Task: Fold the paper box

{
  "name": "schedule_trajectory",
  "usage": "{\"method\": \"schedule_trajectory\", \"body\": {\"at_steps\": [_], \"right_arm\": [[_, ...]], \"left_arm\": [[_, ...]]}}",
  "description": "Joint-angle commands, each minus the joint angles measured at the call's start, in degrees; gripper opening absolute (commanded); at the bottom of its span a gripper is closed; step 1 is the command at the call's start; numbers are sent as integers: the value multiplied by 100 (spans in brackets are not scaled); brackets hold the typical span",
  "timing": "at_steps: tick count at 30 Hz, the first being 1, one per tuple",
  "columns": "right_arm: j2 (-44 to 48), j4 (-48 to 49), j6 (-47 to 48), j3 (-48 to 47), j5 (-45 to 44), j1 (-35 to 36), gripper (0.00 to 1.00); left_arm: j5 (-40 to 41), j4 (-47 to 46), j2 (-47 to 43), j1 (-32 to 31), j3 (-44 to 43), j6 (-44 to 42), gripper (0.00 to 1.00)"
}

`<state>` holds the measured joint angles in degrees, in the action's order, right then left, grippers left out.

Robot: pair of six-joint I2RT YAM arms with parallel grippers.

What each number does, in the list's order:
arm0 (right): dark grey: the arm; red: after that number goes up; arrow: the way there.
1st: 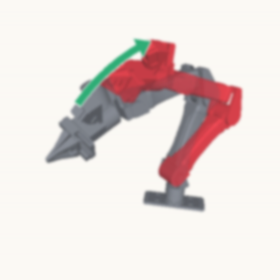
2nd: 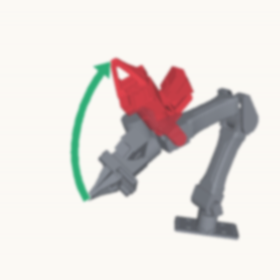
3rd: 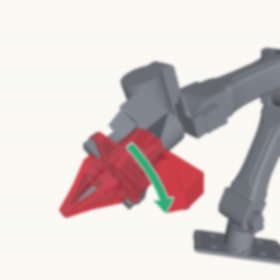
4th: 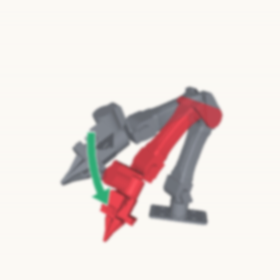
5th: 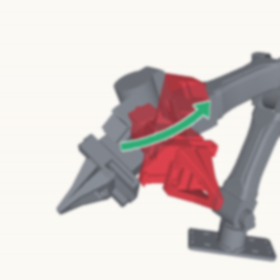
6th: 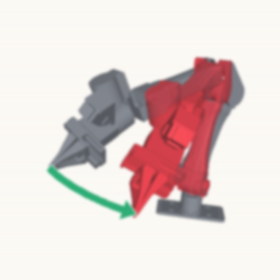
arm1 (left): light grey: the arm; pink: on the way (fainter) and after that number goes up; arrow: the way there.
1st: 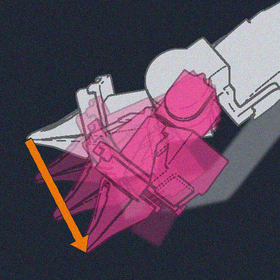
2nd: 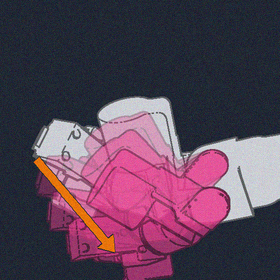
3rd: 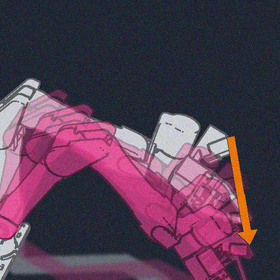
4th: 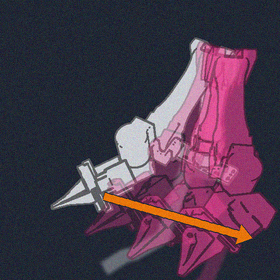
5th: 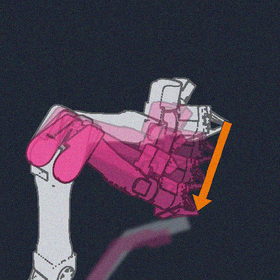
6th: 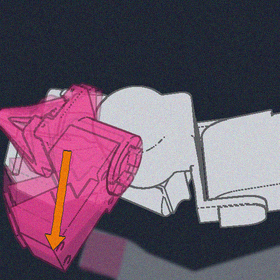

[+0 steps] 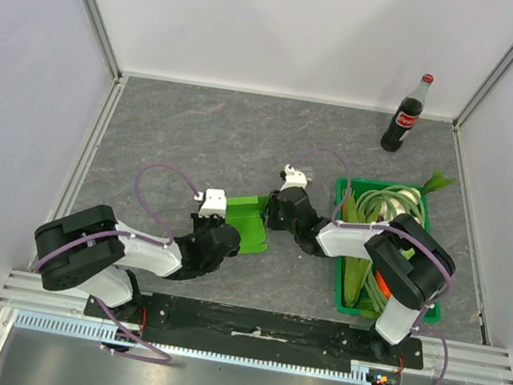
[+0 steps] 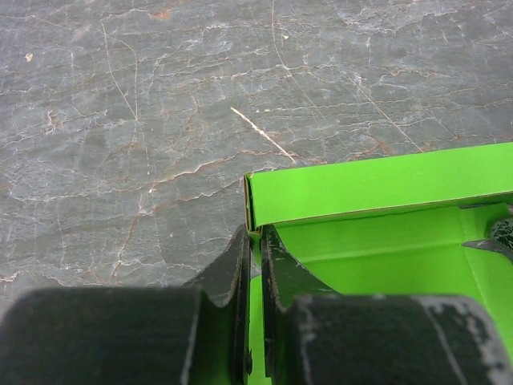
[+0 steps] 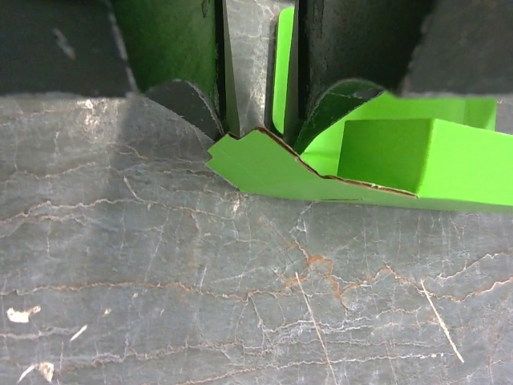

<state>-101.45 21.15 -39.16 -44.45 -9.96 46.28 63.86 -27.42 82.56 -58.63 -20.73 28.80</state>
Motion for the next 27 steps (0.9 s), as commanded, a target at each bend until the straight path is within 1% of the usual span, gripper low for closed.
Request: {"method": "schedule_trajectory", "body": {"at_steps": [1, 7, 11, 15, 16, 20, 22, 27], "right_arm": [[-208, 144, 400, -214, -305, 4, 37], [-358, 293, 558, -187, -419, 47, 37], [-463, 495, 488, -143, -235, 74, 37], [-350, 881, 23, 41, 212, 56, 37], [-314, 1126, -195, 137, 422, 56, 37], [-104, 1787, -514, 366, 767, 48, 37], [-77, 1919, -488, 323, 872, 56, 33], [-112, 1752, -242, 138, 890, 109, 21]], "left_arm": [[180, 0, -74, -43, -98, 258, 2], [162, 0, -74, -43, -107, 267, 2], [145, 0, -74, -43, -107, 276, 2], [127, 0, -100, -43, -98, 276, 2], [136, 0, -109, -43, -98, 276, 2], [110, 0, -100, -43, -106, 284, 2], [101, 0, -83, -52, -124, 293, 2], [66, 0, -109, -61, -142, 293, 2]]}}
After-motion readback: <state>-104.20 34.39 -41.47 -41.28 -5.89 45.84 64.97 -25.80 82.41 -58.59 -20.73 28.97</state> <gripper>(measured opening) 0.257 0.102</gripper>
